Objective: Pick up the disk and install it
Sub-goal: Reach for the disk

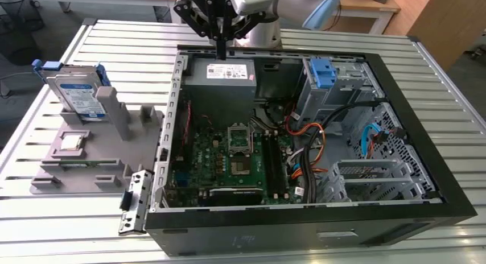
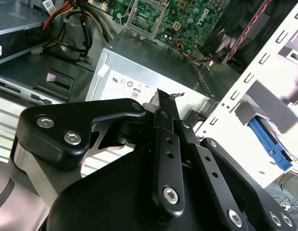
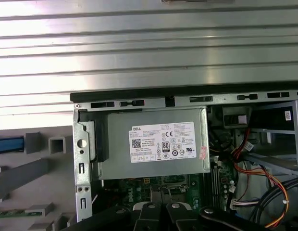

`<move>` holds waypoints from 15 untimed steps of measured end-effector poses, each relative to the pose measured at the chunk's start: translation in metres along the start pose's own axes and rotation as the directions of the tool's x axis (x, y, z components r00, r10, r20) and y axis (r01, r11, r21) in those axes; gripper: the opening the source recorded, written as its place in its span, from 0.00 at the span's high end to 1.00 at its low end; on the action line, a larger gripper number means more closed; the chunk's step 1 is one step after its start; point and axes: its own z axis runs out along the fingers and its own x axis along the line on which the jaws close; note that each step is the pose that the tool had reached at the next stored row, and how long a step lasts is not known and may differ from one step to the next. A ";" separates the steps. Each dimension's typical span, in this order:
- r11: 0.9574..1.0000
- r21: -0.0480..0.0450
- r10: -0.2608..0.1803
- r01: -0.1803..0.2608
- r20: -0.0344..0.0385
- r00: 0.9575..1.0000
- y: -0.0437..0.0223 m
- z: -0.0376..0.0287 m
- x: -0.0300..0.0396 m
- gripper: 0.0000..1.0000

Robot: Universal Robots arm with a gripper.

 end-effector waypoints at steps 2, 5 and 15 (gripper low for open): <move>1.000 0.000 0.000 0.000 0.000 1.000 -0.0001 -0.0001 0.0013 0.90; 1.000 0.000 0.000 0.000 0.000 1.000 -0.0002 -0.0001 0.0020 0.90; 1.000 0.000 0.000 0.000 0.000 1.000 -0.0003 -0.0002 0.0045 0.90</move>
